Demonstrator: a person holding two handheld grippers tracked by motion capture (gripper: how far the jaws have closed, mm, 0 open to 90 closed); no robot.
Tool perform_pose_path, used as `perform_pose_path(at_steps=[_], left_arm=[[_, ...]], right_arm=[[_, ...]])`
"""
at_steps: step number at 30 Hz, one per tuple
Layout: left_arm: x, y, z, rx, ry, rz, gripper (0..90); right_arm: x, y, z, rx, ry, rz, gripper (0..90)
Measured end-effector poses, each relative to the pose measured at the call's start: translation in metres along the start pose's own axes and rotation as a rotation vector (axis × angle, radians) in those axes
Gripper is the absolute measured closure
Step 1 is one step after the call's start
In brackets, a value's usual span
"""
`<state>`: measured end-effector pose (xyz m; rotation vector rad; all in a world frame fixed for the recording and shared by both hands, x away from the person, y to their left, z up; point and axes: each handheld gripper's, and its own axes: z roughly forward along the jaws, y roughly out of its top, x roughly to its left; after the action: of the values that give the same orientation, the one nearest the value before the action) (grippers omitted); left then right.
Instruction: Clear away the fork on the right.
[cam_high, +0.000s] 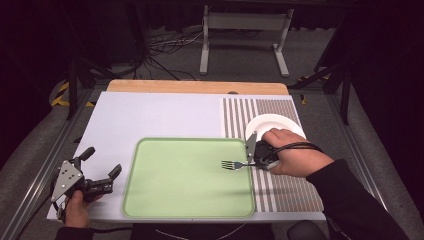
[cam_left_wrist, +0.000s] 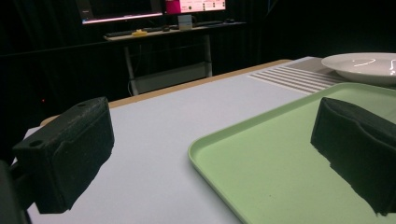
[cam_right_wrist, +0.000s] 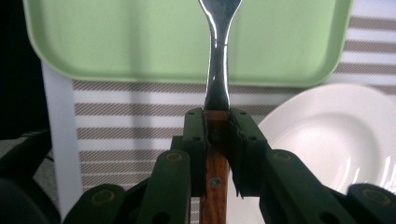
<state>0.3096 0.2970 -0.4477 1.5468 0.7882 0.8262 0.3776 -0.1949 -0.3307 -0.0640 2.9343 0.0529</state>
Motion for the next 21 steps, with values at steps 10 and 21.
perform_pose_path(at_steps=[10,21], left_arm=[[0.0,0.0,0.0,-0.001,-0.002,-0.001,0.0],[0.0,0.0,0.0,-0.002,-0.002,-0.003,0.0]], right_arm=[[-0.003,0.033,0.007,-0.039,-0.002,-0.005,77.6],[-0.005,0.051,0.013,-0.102,0.052,0.21,77.6]])
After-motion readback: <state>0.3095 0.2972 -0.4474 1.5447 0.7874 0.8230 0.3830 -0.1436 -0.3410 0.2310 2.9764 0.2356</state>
